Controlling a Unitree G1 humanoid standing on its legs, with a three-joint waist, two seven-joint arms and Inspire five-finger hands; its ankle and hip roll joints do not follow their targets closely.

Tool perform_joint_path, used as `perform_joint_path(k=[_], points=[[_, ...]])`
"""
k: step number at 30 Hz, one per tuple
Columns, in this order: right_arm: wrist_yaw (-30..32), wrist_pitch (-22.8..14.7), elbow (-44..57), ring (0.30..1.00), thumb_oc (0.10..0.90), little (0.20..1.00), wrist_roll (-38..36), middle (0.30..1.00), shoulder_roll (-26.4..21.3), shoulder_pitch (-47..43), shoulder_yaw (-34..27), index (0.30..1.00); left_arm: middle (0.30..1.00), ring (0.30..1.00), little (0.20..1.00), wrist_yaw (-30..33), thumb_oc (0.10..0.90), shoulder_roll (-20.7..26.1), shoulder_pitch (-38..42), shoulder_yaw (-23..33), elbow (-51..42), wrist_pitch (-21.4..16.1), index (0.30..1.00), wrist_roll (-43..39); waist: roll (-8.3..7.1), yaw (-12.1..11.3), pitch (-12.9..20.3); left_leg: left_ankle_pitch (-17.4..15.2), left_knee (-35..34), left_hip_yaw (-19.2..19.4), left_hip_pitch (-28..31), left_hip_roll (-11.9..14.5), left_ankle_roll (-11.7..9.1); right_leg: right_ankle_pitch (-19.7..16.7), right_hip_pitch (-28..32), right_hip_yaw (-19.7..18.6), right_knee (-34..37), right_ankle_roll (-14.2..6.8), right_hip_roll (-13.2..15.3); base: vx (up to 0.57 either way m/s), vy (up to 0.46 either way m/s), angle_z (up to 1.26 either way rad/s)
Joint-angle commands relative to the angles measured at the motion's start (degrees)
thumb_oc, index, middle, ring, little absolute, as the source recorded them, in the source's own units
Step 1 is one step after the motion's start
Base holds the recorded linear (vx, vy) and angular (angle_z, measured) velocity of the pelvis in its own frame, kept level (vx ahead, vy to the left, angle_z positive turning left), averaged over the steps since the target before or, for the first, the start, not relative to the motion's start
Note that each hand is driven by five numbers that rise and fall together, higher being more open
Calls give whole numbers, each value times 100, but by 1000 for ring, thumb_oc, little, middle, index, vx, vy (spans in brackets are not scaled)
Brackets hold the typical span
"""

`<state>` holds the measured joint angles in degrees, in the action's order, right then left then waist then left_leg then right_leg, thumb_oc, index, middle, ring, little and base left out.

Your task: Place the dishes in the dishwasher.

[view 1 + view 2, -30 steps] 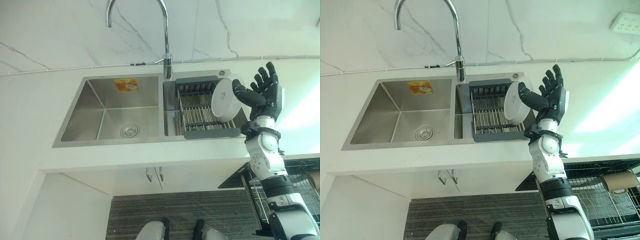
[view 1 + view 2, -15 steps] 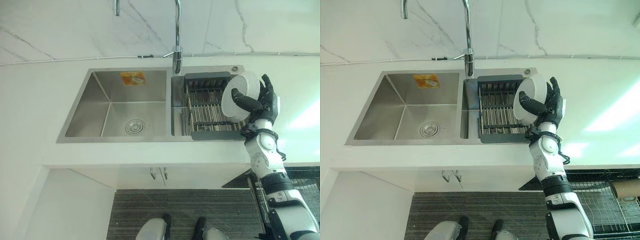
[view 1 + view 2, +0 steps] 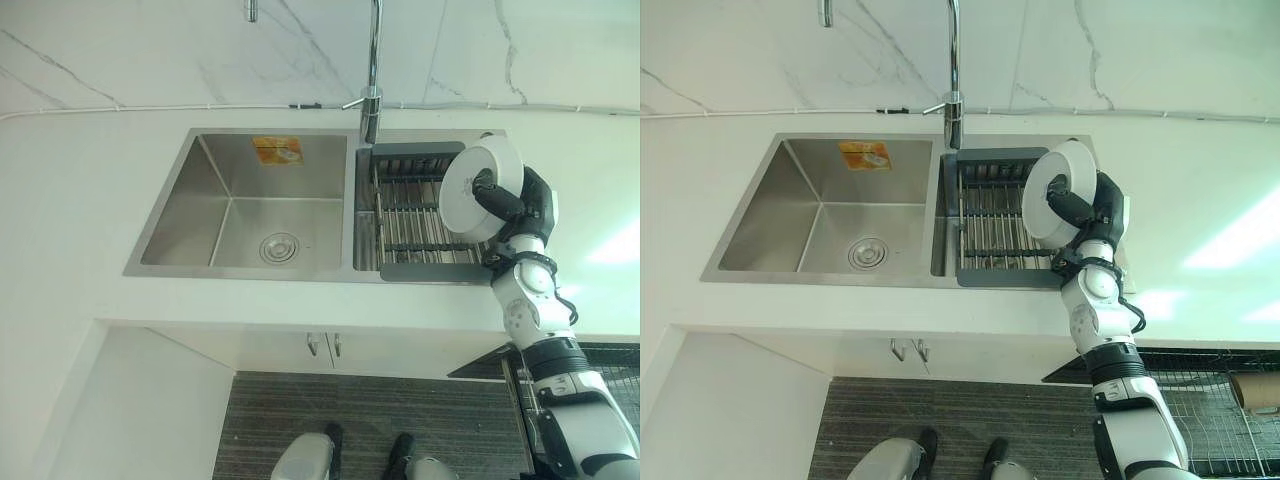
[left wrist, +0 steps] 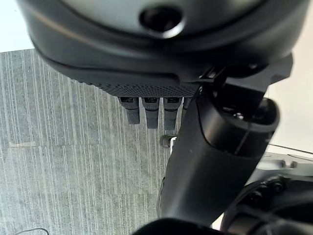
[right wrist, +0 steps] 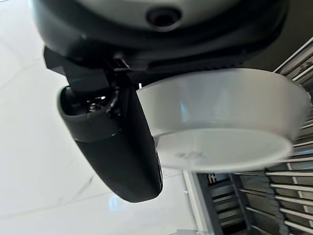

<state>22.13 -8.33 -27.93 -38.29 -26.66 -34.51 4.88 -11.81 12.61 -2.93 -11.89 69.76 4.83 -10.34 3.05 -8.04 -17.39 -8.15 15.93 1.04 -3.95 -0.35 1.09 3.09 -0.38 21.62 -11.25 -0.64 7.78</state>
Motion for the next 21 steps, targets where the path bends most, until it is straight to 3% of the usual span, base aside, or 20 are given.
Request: perform_joint_path(k=[1, 4, 7, 13, 14, 16, 17, 19, 20, 21], points=[[110, -492, 271, 300, 400, 300, 400, 300, -386, -894, -29, 300, 900, 900, 900, -22, 800, 243, -167, -334, 86, 3, 900, 176, -24, -37, 370, -389, 126, 270, 16, 516, -398, 1237, 162, -146, -594, -163, 182, -34, -49, 0], [135, -524, 268, 300, 400, 300, 362, 300, -420, -874, -7, 300, 900, 900, 900, -11, 800, 234, -136, -348, 78, -2, 900, 221, -58, -14, 370, -387, 126, 272, 25, 532, -405, 1245, 142, -191, -594, -146, 133, -49, -84, -1], [-27, -880, 395, 300, 400, 300, 299, 300, -437, -825, -22, 300, 900, 900, 900, 58, 800, 211, -120, -358, 81, -36, 900, 243, -99, 25, 379, -374, 126, 280, 34, 564, -426, 1273, 118, -249, -594, -113, 54, -51, -110, -2], [-51, -1200, 1122, 300, 400, 300, 366, 300, -408, -756, 54, 300, 900, 900, 900, 248, 800, 164, 36, -255, 29, -190, 900, -96, -197, 142, 329, -275, 126, 178, 183, 487, -453, 1309, 121, -515, -594, 57, -198, -74, -149, -6], [-64, -1227, 1236, 300, 400, 300, 358, 300, -392, -738, 66, 300, 900, 900, 900, 279, 800, 146, 55, -201, -3, -189, 900, -156, -221, 143, 310, -213, 126, 173, 241, 430, -452, 1307, 135, -572, -594, 82, -217, -40, -168, -10], [-109, -1333, 1549, 300, 400, 300, 329, 300, -358, -613, 54, 300, 900, 900, 900, 302, 800, 133, 92, -35, -51, -232, 900, -158, -354, 122, 246, 237, 126, 241, 347, 215, -425, 1275, 183, -693, -594, 139, -194, 4, -172, -22], [-119, -1355, 1651, 300, 400, 300, 350, 300, -326, -554, 29, 300, 900, 900, 900, 306, 800, 142, 118, 1, -88, -225, 900, -79, -385, 130, 207, 272, 136, 328, 360, 162, -399, 1263, 220, -705, -594, 150, -183, 14, -112, -34], [-119, -1392, 1945, 300, 400, 300, 449, 300, -195, -421, 40, 300, 900, 900, 900, 264, 800, 154, 135, 24, -221, -129, 900, 131, -316, 160, 169, -111, 126, 260, 325, -64, -220, 1197, 251, -777, -594, 97, -266, 28, 38, -21], [-211, -1445, 2104, 300, 400, 300, 472, 300, -55, -372, 108, 300, 900, 900, 900, 311, 800, 121, 69, 15, -301, -87, 900, 200, -186, 132, 168, -277, 126, -138, 193, -285, -121, 1132, 202, -956, -594, 11, -434, 43, 111, -16], [-240, -1472, 2177, 300, 400, 300, 477, 300, 13, -367, 158, 300, 900, 900, 900, 355, 800, 101, 33, 5, -317, -87, 900, 256, -153, 109, 173, -251, 126, -331, 61, -373, -109, 1097, 166, -1048, -594, -4, -490, 58, 124, -60]])
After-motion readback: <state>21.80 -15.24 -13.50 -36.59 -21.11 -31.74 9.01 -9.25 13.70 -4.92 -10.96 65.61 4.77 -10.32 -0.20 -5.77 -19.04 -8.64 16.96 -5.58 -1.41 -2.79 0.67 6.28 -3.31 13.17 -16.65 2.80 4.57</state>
